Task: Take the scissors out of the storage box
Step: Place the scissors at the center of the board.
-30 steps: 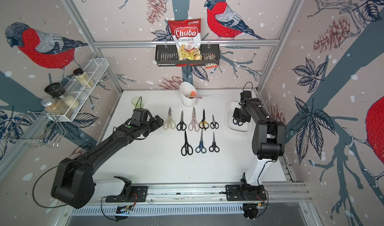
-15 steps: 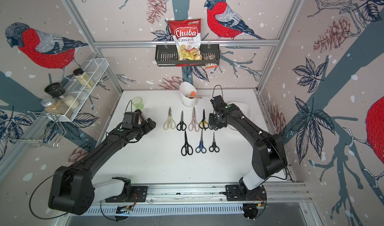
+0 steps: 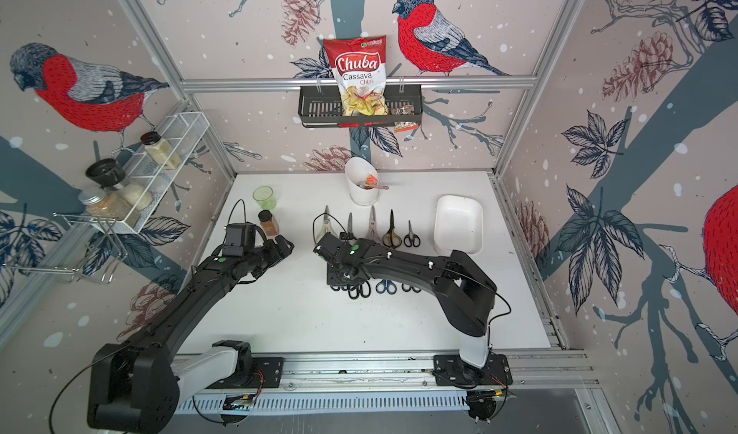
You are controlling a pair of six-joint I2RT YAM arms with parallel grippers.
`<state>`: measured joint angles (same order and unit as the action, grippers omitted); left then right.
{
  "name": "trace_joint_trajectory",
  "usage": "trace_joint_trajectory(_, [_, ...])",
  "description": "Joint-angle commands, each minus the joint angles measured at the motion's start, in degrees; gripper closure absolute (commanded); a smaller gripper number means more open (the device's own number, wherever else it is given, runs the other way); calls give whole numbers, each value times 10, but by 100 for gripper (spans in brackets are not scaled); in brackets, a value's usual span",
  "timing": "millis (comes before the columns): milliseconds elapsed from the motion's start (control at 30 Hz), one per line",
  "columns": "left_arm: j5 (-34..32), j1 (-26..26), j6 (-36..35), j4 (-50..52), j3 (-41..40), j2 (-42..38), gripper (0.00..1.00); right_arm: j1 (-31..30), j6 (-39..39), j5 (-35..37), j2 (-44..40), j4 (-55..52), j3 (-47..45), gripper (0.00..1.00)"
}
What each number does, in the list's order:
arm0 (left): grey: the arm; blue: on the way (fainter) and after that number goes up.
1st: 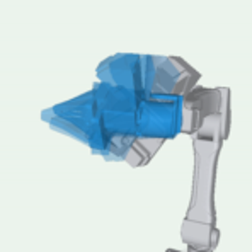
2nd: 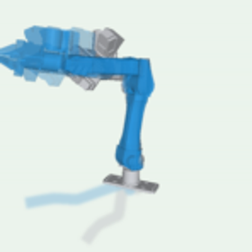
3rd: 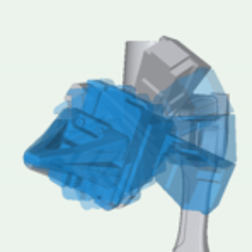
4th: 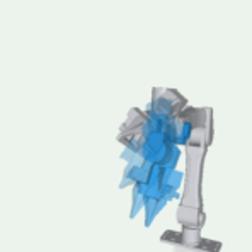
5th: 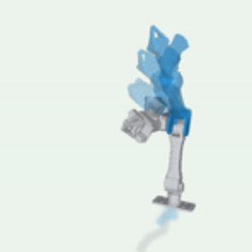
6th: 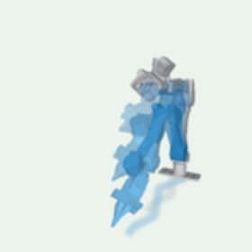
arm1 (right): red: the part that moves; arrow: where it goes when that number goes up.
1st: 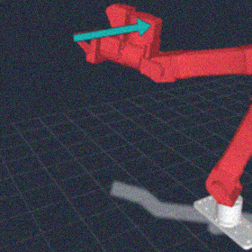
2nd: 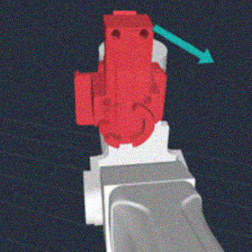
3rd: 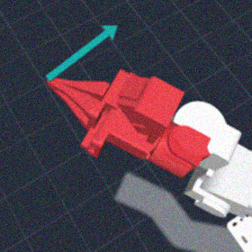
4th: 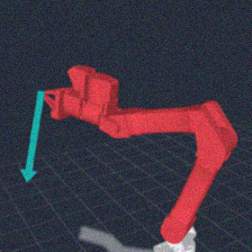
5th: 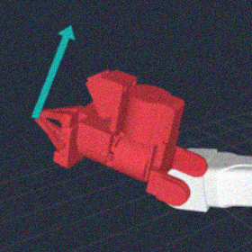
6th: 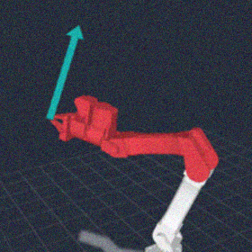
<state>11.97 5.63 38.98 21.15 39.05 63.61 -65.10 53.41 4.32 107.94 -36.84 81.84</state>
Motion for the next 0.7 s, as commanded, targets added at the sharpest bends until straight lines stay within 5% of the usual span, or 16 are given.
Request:
trace_joint_trajectory(0, [1, -3, -12, 19, -9, -19, 5, -28, 52, 34, 43, -18, 49, 100])
trace_joint_trajectory(233, [-25, -5, -27, 29, -36, -68, 5, -54, 83, 23, 138, -61, 140, 100])
trace_joint_trajectory(667, [-55, -6, -26, 35, -56, -124, 5, -46, 77, 8, 176, -52, 143, 100])
